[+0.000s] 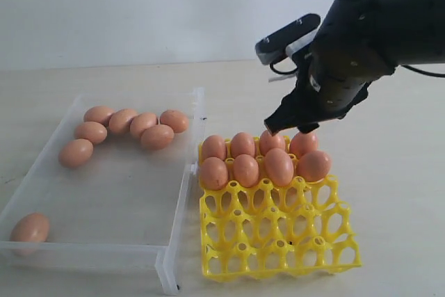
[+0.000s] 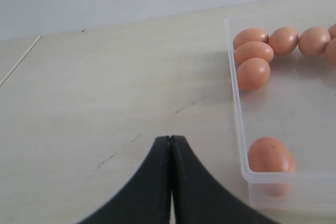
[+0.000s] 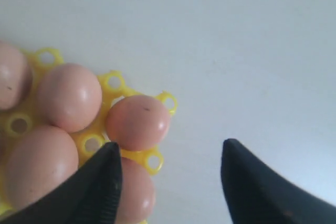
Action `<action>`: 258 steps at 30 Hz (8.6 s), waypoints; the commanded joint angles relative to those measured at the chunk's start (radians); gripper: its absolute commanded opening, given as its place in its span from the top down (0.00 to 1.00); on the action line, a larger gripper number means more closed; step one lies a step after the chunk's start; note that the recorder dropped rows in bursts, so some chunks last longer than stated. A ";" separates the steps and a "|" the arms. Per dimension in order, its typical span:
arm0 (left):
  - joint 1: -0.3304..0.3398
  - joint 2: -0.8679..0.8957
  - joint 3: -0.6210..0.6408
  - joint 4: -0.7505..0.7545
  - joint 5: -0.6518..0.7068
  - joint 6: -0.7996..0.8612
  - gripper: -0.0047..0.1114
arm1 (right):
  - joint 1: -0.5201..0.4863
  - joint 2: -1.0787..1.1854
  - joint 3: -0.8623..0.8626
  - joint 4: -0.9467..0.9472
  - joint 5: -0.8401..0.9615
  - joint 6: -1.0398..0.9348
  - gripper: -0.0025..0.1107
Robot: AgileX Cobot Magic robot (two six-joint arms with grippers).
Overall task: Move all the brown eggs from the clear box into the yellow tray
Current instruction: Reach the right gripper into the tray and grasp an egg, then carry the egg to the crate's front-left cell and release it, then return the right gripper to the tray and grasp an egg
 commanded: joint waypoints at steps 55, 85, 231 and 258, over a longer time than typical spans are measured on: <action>-0.008 -0.006 -0.004 -0.002 -0.009 -0.006 0.96 | 0.178 0.708 -0.944 0.573 0.152 -1.409 0.44; -0.008 -0.006 -0.004 -0.002 -0.009 -0.004 0.96 | 0.149 0.730 -0.944 0.637 0.043 -1.184 0.98; -0.008 -0.006 -0.004 -0.002 -0.009 -0.006 0.96 | 0.282 0.874 -1.093 0.976 -0.196 -1.276 0.36; -0.008 -0.006 -0.004 -0.002 -0.009 -0.006 0.96 | 0.242 0.800 -1.099 0.979 -0.171 -1.021 0.98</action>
